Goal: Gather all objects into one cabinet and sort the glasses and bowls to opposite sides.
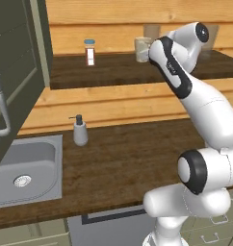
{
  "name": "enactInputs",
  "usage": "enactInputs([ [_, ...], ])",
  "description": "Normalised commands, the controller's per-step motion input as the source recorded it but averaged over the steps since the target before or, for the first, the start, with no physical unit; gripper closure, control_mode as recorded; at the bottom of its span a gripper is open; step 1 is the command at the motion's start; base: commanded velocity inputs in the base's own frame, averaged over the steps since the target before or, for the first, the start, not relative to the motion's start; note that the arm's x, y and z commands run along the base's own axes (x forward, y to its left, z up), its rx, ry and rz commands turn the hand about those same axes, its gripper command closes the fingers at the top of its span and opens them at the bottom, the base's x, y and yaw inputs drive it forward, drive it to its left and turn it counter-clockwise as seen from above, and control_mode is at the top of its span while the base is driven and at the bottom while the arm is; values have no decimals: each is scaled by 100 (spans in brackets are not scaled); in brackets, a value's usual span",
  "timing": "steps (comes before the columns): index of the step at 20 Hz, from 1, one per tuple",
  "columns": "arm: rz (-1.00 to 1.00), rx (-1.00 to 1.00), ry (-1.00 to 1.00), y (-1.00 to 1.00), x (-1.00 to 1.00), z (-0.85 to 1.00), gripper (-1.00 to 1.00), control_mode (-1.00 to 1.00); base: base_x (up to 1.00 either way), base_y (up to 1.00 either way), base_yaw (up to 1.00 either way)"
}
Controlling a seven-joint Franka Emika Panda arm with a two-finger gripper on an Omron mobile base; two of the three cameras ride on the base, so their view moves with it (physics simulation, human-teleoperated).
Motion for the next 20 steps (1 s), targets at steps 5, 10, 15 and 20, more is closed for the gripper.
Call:
enactInputs([
  [5, 0, -13, -35, 12, -44, 36, 100, -100, 0, 0, 0],
  [10, -3, -10, -31, 11, -54, 40, 100, -100, 0, 0, 0],
  [15, -8, -7, -34, 7, -70, 13, 100, -100, 0, 0, 0],
  [20, -17, 0, -3, 0, -100, 0, 100, -100, 0, 0, 0],
])
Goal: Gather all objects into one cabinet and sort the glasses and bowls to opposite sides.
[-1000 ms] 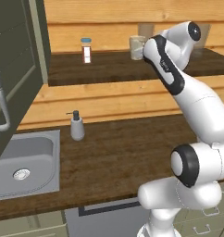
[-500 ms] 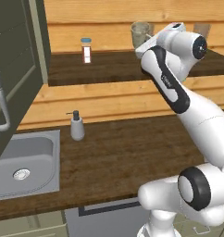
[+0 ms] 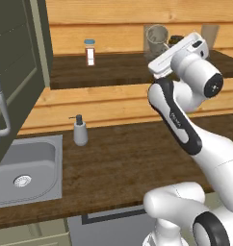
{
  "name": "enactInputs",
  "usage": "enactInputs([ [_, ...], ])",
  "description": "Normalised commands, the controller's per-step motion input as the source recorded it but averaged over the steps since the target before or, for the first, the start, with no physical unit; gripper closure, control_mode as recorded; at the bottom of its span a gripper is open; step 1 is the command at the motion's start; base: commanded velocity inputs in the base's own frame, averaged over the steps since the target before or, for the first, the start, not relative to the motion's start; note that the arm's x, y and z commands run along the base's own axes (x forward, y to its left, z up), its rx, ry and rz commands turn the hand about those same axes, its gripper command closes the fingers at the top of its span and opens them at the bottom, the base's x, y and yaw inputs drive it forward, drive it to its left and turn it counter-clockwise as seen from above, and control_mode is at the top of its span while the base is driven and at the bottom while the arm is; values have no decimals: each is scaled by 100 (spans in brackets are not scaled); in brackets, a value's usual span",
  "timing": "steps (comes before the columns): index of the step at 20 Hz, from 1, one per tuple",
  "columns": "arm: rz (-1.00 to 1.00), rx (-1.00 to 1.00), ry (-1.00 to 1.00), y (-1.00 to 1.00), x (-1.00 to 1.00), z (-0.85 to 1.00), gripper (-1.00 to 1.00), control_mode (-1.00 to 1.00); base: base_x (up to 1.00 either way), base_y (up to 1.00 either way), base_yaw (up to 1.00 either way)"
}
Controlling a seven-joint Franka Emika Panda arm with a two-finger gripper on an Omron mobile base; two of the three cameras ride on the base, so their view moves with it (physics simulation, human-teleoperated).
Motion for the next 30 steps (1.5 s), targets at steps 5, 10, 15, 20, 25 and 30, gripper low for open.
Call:
enactInputs([
  [5, -19, 0, 5, -9, -100, -1, 100, -100, 0, 0, 0],
  [10, -19, 8, 22, -1, -100, -1, 100, -100, 0, 0, 0],
  [15, -19, 24, 36, 0, -100, 0, 100, -100, 0, 0, 0],
  [20, -11, 37, 47, -5, -91, 0, 100, -100, 0, 0, 0],
  [25, 5, 25, 18, -2, -47, -22, 100, -100, 0, 0, 0],
  [30, 16, 11, 2, -1, -4, -84, 100, -100, 0, 0, 0],
])
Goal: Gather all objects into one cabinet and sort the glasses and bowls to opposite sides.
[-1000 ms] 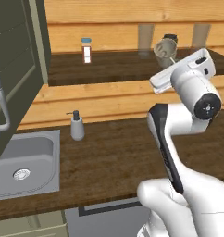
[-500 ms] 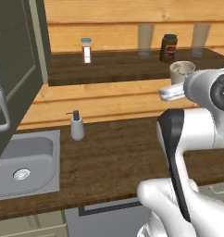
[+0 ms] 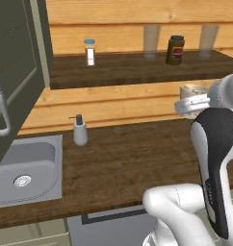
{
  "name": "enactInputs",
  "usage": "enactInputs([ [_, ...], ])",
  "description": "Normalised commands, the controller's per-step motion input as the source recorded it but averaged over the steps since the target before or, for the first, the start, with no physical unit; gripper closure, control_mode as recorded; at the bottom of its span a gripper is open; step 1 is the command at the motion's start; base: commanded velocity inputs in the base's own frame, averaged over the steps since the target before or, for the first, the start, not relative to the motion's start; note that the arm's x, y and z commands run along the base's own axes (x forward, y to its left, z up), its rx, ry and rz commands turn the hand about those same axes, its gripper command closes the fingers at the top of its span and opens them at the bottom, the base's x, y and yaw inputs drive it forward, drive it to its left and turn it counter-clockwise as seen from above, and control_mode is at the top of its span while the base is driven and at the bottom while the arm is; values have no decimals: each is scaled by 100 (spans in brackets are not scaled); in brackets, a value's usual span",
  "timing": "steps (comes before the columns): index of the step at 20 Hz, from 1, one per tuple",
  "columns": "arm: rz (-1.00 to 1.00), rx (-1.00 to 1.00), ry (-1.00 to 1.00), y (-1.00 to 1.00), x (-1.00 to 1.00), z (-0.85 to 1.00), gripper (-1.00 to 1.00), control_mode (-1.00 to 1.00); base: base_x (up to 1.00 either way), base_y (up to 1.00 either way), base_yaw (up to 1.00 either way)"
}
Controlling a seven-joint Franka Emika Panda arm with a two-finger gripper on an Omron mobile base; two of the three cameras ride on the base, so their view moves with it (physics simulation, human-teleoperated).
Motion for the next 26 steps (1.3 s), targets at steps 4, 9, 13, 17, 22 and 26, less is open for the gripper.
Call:
enactInputs([
  [4, 13, 1, 0, 0, 0, -95, 100, -100, 0, 0, 0],
  [9, 3, 0, 0, 0, 0, -47, 100, -100, 0, 0, 0],
  [13, 0, 0, 0, 0, -19, -31, 100, -100, 0, 0, 0],
  [17, 0, 0, 0, 0, -18, -6, 100, -100, 0, 0, 0],
  [22, 0, 0, 0, 0, -6, -50, 100, -100, 0, 0, 0],
  [26, 0, 0, 0, 0, 0, -91, 100, -100, 0, 0, 0],
])
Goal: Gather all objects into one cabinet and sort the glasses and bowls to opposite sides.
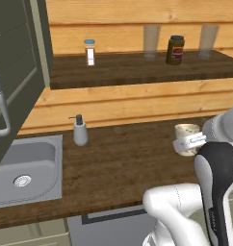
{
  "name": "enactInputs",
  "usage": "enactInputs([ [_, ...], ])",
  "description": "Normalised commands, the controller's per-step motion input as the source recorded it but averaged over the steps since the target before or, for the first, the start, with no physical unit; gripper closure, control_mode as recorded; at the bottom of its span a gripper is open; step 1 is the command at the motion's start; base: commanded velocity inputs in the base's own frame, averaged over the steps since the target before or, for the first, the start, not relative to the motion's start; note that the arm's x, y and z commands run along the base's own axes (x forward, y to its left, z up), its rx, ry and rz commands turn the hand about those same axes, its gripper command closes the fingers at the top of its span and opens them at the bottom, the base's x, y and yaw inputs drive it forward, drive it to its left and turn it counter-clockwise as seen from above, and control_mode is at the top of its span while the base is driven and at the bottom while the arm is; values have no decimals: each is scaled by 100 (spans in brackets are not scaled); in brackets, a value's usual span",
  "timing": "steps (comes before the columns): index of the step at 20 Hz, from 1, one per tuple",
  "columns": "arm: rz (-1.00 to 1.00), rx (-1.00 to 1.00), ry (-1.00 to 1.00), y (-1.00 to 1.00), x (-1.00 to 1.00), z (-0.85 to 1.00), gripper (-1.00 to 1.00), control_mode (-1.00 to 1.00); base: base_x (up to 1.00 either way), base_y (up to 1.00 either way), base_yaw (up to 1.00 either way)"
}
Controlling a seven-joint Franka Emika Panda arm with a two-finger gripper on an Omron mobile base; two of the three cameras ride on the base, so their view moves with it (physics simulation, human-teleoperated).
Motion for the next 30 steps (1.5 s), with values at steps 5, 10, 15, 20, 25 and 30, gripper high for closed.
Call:
enactInputs([
  [5, 0, 0, 0, 0, 0, -68, 100, -100, 0, 0, 0],
  [10, 0, 1, 0, 0, 0, -54, 100, -100, 0, 0, 0],
  [15, 0, 0, 0, 0, 0, -19, 100, 100, 0, 0, 0],
  [20, 0, 0, 0, 0, 0, 0, 100, 100, -60, 1, 0],
  [25, 0, 0, 0, 0, 0, 0, 100, 100, -100, 8, -1],
  [30, 0, 0, 0, 0, 0, 0, 100, 100, -99, 64, -3],
])
